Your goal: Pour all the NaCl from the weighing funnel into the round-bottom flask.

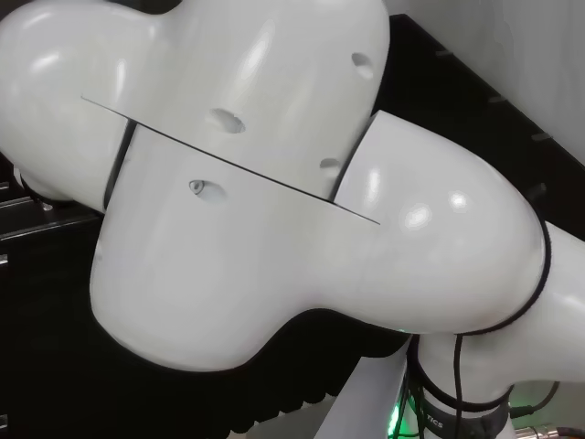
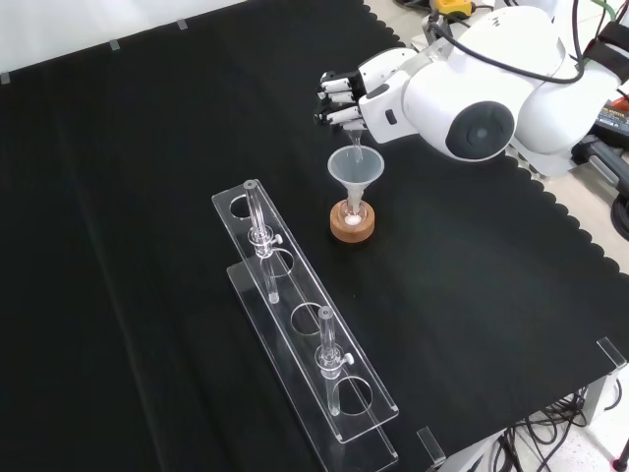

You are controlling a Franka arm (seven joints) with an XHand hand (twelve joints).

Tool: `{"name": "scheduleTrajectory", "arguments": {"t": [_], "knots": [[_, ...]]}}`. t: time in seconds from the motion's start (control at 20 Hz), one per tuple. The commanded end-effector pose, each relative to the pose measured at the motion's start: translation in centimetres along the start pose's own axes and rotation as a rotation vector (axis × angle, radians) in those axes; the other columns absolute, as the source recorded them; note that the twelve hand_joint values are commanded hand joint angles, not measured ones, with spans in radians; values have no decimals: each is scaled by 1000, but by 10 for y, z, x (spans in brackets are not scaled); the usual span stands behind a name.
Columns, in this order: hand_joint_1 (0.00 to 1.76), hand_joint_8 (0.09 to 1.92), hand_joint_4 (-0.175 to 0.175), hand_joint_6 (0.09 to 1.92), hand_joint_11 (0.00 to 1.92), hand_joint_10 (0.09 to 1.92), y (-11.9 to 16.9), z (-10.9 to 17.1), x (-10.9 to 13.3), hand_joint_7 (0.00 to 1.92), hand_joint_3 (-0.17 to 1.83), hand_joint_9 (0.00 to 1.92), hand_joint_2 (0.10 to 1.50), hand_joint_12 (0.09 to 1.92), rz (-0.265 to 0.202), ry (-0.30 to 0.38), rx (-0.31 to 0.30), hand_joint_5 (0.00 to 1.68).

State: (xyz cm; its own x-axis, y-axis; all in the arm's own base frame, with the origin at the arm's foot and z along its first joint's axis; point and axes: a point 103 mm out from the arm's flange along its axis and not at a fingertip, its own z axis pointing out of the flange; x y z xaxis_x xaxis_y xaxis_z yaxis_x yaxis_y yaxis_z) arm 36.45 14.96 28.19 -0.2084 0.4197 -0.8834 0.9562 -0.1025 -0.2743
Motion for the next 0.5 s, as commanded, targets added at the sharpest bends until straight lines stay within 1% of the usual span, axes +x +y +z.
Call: {"name": "scheduleTrajectory", "arguments": {"t": [0.05, 0.15, 0.35, 0.5], "knots": [[1141, 669, 175, 158, 836, 177, 0, 0, -3, 528, -175, 982, 1022, 965, -15, 127, -21, 1474], [1141, 669, 175, 158, 836, 178, 1, 1, -7, 528, -175, 982, 1022, 966, -16, 184, -21, 1473], [1140, 670, 175, 158, 837, 180, 3, 9, -19, 529, -175, 985, 1022, 969, -13, 341, -7, 1473], [1140, 670, 175, 159, 837, 181, 5, 18, -27, 530, -175, 986, 1023, 970, -10, 439, 9, 1473]]}}
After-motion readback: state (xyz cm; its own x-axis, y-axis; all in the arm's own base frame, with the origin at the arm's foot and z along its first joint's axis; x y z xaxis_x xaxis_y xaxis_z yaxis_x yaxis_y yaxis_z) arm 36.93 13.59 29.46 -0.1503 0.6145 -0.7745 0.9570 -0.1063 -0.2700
